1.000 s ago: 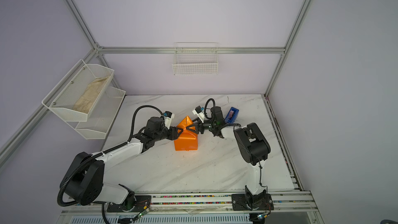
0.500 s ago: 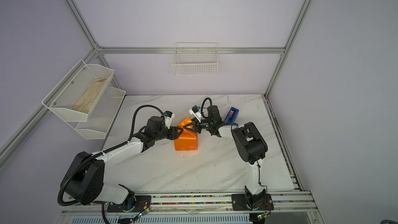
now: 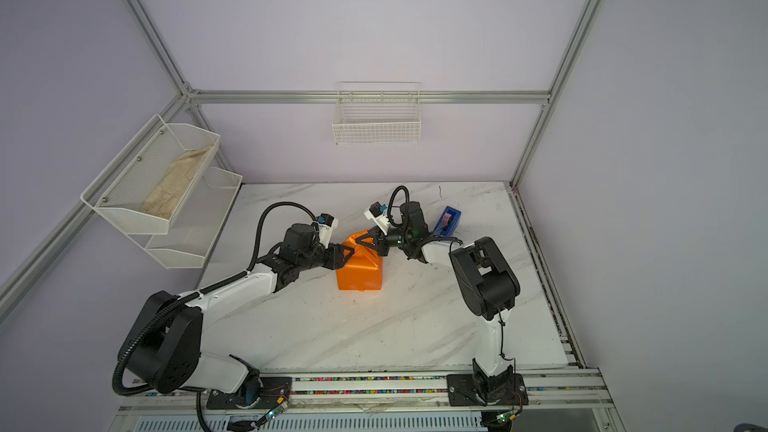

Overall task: Wrap a gift box in wrapping paper
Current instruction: Fold the seventh fold of the wrapping paper on the gift box, then fold the wrapping paper for the gift box.

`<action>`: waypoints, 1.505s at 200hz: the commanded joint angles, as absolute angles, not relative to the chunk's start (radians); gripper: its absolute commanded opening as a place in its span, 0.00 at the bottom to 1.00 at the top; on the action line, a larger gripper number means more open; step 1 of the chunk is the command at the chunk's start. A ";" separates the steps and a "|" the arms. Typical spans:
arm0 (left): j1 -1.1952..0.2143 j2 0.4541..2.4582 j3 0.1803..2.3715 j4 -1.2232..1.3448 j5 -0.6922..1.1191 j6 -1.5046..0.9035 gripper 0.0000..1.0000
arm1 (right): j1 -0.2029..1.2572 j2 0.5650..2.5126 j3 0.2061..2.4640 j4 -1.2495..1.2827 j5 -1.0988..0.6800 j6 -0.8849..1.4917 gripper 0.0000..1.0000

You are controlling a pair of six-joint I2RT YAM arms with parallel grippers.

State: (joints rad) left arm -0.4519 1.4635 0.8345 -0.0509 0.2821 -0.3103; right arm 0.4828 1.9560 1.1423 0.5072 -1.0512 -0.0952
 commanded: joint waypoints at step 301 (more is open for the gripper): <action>-0.451 1.466 0.992 -0.299 0.487 -0.730 0.60 | 0.638 1.495 0.772 0.488 -0.235 0.065 0.16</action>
